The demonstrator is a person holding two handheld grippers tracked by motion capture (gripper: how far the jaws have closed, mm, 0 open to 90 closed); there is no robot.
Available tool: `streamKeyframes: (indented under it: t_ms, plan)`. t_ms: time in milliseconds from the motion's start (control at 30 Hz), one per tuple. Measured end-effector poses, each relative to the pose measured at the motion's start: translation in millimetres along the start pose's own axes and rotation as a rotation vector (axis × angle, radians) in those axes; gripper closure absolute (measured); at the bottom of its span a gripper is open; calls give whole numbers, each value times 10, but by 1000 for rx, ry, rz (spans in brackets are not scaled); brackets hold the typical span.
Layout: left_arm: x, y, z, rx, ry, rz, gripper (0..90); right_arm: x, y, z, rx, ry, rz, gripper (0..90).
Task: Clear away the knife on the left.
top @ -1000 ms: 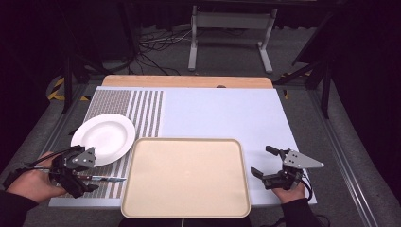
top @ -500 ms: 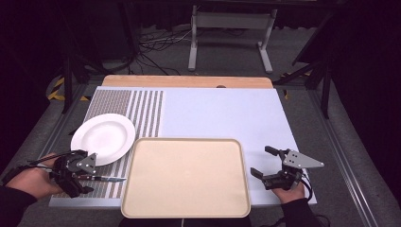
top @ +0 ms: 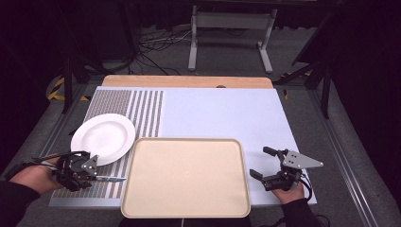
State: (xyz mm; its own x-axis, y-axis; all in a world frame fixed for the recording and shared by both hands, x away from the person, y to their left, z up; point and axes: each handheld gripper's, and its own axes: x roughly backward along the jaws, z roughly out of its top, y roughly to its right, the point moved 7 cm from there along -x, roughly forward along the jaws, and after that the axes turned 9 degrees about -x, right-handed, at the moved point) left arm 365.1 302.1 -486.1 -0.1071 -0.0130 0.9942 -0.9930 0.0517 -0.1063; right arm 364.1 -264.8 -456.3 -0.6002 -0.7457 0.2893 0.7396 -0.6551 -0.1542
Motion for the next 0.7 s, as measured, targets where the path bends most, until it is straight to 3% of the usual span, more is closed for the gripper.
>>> streamKeyframes:
  t_ms: [33, 133, 300, 333, 367, 400, 467, 600, 700]
  plan:
    - [-19, -1, 0, 9, -4, 12, 538, 7, -3, 9, 5, 7, 4, 13]
    - [-36, -14, -6, -27, -43, 9, 592, 8, -18, 18, 7, 15, 12, 13]
    - [-74, 0, 11, -91, -102, 42, 752, 24, -32, 35, 16, 26, 14, 13]
    - [-77, 1, 17, -104, -110, 28, 757, 34, -33, 45, 21, 33, 13, 13]
    - [-85, 7, 17, -91, -107, 45, 759, 39, -32, 54, 21, 42, 14, 13]
    - [-82, 3, 17, -102, -106, 26, 761, 42, -33, 56, 18, 45, 16, 13]
    - [-89, -4, 15, -110, -101, 44, 765, 47, -32, 53, 15, 42, 16, 13]
    - [-92, 11, 17, -105, -101, 23, 769, 46, -35, 57, 16, 44, 17, 13]
    - [-100, -5, 28, -127, -103, 33, 772, 43, -36, 53, 12, 42, 18, 13]
